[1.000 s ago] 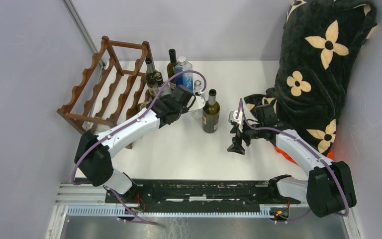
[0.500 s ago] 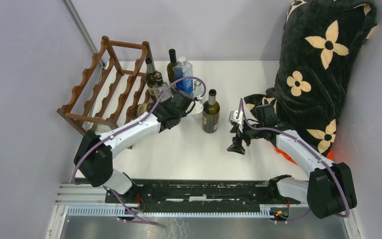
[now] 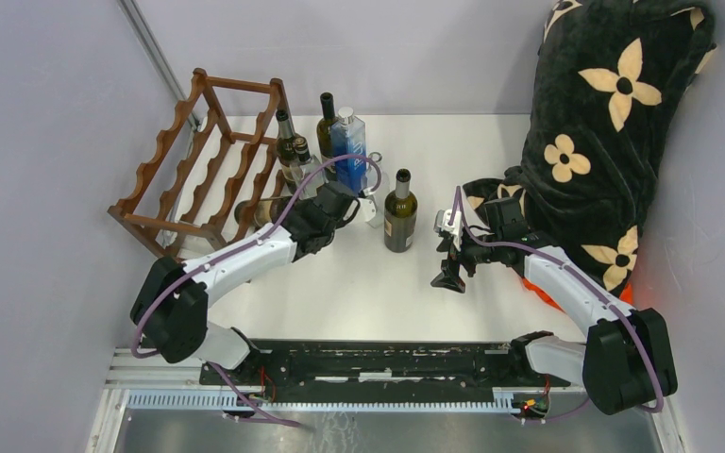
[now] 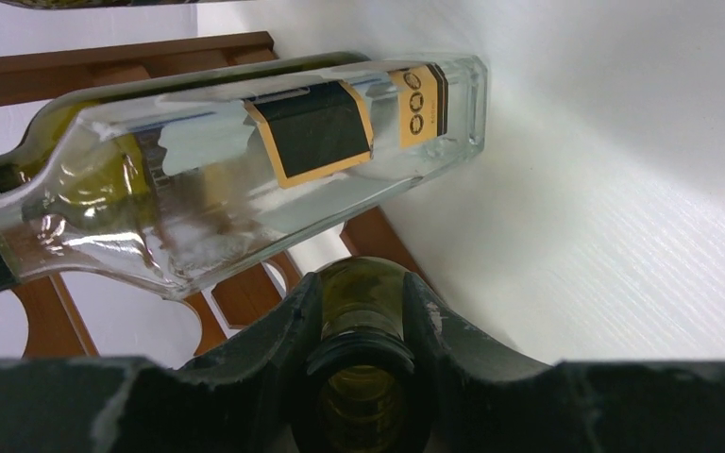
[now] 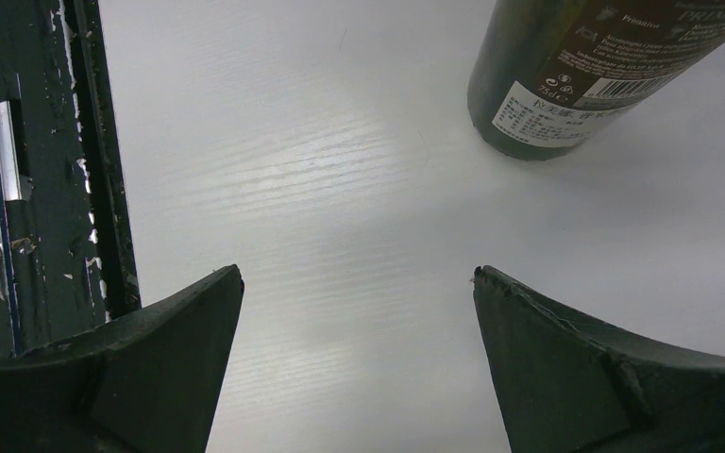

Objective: Put the wine bottle on the wine rack
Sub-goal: Place the wine bottle in the wine rack.

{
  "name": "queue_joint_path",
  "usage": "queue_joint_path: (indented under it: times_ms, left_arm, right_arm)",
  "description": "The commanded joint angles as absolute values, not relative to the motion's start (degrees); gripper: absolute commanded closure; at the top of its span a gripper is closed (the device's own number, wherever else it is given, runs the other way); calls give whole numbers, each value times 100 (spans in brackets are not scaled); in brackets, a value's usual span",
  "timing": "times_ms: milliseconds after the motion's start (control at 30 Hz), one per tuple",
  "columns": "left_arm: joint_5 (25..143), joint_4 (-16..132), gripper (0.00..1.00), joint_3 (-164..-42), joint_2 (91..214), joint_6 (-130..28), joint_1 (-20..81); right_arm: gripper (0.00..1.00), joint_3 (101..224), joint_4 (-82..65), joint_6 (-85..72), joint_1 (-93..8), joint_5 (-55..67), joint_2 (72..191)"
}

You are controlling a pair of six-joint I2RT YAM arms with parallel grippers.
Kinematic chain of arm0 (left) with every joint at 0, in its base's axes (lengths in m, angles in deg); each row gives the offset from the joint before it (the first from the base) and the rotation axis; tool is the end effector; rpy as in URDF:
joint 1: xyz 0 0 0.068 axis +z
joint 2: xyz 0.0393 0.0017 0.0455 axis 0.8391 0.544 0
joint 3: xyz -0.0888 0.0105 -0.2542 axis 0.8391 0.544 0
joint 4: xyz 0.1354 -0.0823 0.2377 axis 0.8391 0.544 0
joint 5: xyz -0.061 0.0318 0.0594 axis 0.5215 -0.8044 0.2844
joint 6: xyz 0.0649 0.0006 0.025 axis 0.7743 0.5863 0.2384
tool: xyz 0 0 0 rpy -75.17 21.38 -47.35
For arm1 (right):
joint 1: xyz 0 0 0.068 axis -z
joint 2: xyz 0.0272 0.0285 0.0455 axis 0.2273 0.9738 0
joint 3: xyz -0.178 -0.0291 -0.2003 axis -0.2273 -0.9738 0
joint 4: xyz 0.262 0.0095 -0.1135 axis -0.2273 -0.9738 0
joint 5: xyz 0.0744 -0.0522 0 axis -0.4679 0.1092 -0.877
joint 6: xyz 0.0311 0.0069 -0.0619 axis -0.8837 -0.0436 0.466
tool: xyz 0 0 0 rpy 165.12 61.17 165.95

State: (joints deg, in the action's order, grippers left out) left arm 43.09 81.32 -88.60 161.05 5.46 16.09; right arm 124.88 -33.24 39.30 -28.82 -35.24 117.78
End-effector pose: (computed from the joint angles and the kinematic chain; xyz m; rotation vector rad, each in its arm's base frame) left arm 0.2795 -0.2023 0.2188 1.3832 1.8875 0.7061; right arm 0.2285 0.1088 0.1824 -1.3189 1.8466 0.8672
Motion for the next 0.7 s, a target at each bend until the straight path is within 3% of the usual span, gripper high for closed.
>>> queue_joint_path:
  times_ms: [0, 367, 667]
  left_arm:
    - [4231, 7822, 83, -8589, 15758, 473, 1802]
    - [4247, 7588, 63, -8126, 15638, 294, 1903]
    - [4348, 7551, 60, -7885, 15628, -1, 1926]
  right_arm:
    - [2, 12565, -3213, 3974, -2867, -3707, 11650]
    - [2, 12564, -3211, 3975, -2872, -3725, 11641]
    - [2, 12549, -3213, 3983, -2868, -3722, 11612]
